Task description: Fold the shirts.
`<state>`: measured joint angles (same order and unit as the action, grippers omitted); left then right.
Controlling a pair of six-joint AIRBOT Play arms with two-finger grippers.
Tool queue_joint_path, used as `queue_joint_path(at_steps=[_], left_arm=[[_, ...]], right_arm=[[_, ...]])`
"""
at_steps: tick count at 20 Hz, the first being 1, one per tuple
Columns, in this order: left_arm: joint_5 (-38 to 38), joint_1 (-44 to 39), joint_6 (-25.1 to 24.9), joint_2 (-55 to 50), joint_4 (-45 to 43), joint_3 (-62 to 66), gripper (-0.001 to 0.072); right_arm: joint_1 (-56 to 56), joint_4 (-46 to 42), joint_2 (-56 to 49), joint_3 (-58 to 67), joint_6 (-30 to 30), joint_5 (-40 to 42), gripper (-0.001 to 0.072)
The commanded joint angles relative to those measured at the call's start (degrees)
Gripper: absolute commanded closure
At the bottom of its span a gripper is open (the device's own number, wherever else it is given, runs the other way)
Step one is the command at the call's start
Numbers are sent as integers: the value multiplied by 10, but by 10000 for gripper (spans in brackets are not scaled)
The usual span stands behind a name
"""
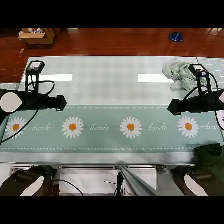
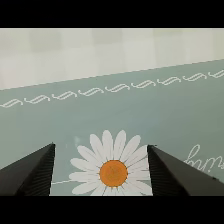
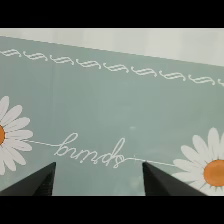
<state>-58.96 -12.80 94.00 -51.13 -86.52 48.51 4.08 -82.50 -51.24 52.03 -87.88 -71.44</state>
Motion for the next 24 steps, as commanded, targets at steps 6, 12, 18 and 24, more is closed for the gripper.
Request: queue_joint_path(at_steps=[6, 12, 18, 24], left_arm=[[0, 0, 0, 0, 0, 0, -8], [0, 0, 0, 0, 0, 0, -7], [3, 0, -9, -1, 0, 0, -7], [88, 0, 0, -17, 11, 0, -7]], right_arm=[[0, 0, 0, 0, 0, 0, 117], [0, 0, 0, 0, 0, 0, 117], [0, 1, 0, 0, 0, 6, 117], [0, 23, 0, 0, -7, 64, 118]])
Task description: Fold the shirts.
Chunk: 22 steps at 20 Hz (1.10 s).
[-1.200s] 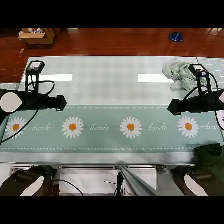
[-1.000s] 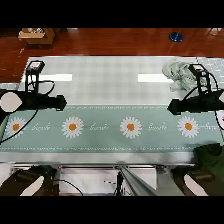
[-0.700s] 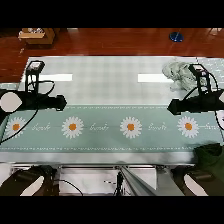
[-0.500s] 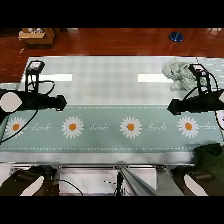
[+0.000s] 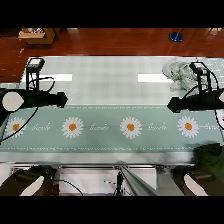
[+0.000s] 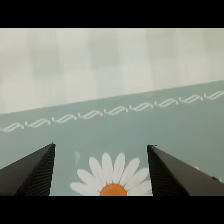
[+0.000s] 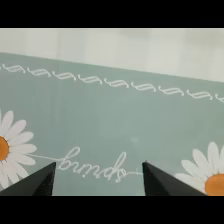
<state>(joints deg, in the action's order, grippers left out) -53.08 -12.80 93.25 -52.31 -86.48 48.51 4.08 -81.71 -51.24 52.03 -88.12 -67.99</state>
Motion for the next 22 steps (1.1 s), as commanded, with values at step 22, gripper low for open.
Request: queue_joint_path(at_steps=[22], left_arm=[[66, 0, 3, -7, 36, 0, -6]], right_arm=[[-188, -205, -436, 337, -87, 316, 124]])
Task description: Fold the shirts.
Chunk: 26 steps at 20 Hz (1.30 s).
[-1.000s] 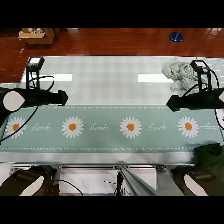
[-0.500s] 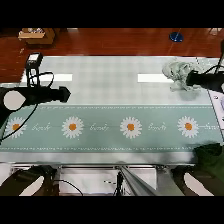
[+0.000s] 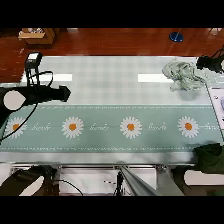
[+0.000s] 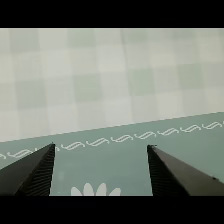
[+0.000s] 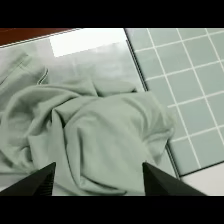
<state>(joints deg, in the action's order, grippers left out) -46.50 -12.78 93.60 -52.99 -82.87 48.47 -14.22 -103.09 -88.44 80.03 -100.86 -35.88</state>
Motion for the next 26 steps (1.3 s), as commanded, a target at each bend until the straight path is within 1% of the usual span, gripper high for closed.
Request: queue_joint_path(at_steps=[1, 11, 12, 13, 14, 15, 17, 20, 23, 26], left_arm=[[0, 0, -1, 0, 0, 0, -6], [0, 0, 0, -5, 0, 0, -6], [0, 0, 0, -5, 0, 0, -6], [0, 0, 0, -5, 0, 0, -6], [0, 0, 0, -5, 0, 0, -6], [0, 0, 0, -4, 0, 0, -5], [0, 0, 0, -3, 0, 3, -6], [0, 0, 0, 2, 7, 29, -5], [-5, -1, 0, 16, 19, 96, -5], [-49, -1, -1, 34, 19, 189, -5]], right_arm=[[-5, 14, -80, 65, 49, -6, 124], [-5, 42, -182, 72, 56, -21, 128], [-5, 43, -189, 72, 56, -23, 190], [-5, 46, -194, 72, 56, -26, 352], [-6, 48, -194, 72, 56, -31, 583], [-6, 52, -188, 75, 56, -43, 683], [-4, 53, -160, 84, 61, -52, 684], [-1, 57, -65, 101, 65, -45, 684], [11, 85, 70, 117, 75, -35, 684], [39, 123, 213, 117, 75, -22, 685]])
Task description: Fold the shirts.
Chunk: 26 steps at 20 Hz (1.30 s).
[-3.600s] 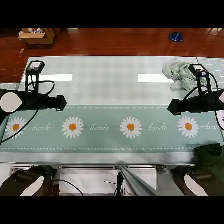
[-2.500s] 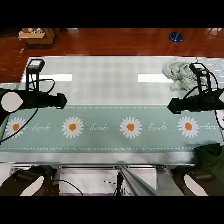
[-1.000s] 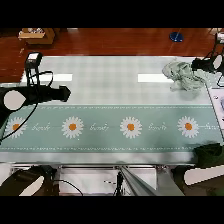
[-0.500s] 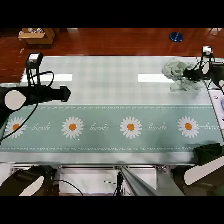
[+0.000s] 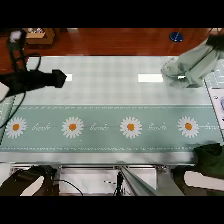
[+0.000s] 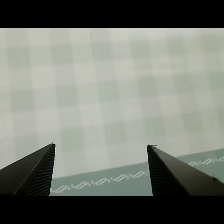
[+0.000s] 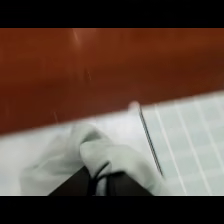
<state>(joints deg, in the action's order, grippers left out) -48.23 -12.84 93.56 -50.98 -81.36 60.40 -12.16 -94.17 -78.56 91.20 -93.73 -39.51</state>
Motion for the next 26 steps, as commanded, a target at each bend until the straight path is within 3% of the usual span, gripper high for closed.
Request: queue_joint_path(at_steps=[1, 8, 12, 15, 19, 24, 25, 26], left_arm=[[-58, 0, 0, 22, 4, 106, -5], [-217, 0, 0, 92, 4, 245, -5], [-309, 0, 0, 120, 4, 245, -5], [-363, 0, 0, 120, 4, 236, -4], [-365, 0, 0, 120, 4, 189, -4], [-363, 0, 2, 120, 34, 78, 1], [-359, 0, 2, 120, 47, 52, 51], [-350, 0, 2, 120, 64, 22, 170]], right_arm=[[31, 50, 160, 5, 4, 13, 684], [121, 212, 384, 5, 2, -49, 683], [143, 354, 407, 5, -2, -204, 683], [173, 412, 376, 5, 4, -327, 683], [248, 389, 303, 5, 39, -378, 683], [364, 278, 169, 5, 50, -382, 683], [386, 251, 139, 5, 51, -381, 683], [408, 220, 104, 5, 51, -381, 683]])
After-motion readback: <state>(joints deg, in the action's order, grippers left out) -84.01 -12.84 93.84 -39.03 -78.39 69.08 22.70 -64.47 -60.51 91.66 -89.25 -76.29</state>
